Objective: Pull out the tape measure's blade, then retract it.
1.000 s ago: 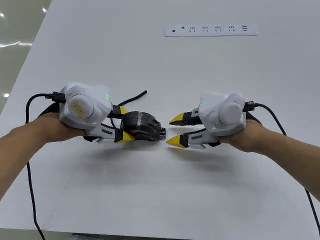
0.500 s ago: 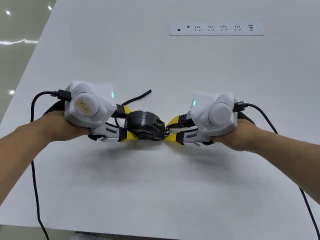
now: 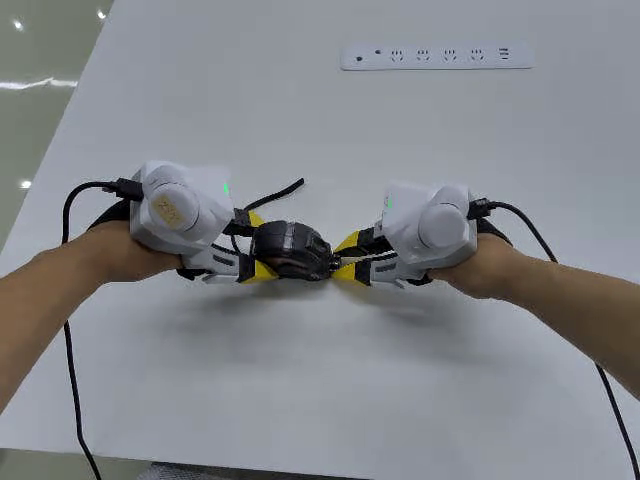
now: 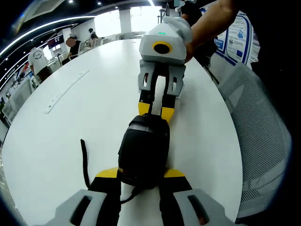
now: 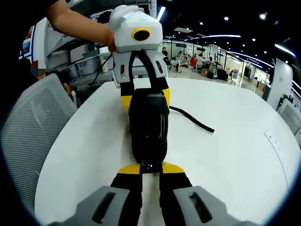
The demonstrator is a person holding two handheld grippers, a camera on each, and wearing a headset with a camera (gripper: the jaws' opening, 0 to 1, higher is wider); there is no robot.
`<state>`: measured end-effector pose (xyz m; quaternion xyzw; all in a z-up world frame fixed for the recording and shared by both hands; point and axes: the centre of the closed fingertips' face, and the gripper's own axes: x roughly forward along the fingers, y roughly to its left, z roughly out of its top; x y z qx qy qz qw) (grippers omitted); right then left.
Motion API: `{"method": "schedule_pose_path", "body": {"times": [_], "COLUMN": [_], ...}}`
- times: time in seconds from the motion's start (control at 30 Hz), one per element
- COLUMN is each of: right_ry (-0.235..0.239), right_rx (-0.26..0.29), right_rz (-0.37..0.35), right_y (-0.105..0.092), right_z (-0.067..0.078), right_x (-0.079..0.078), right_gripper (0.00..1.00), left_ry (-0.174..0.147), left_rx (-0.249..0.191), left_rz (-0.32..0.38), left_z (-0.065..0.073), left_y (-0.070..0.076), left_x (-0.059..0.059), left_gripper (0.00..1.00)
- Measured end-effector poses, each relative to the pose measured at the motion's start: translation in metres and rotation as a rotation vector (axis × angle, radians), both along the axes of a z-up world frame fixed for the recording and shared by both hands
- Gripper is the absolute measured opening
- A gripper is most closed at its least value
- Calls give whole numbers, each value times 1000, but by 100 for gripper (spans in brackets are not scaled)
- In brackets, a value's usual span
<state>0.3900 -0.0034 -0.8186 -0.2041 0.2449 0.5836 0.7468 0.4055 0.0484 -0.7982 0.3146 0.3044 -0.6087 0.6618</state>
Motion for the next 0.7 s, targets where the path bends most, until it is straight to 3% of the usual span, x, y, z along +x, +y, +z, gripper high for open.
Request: {"method": "schedule_pose_path", "body": {"times": [0.7], "right_ry": [-29], "right_rx": [-19], "right_rz": [33], "right_y": [-7], "right_z": [3], "right_x": [0], "right_gripper": [11], "left_ry": [11], "left_rx": [-3], "left_rz": [11], "left_z": [0], "left_y": [1], "left_x": [0], "left_gripper": [28]}}
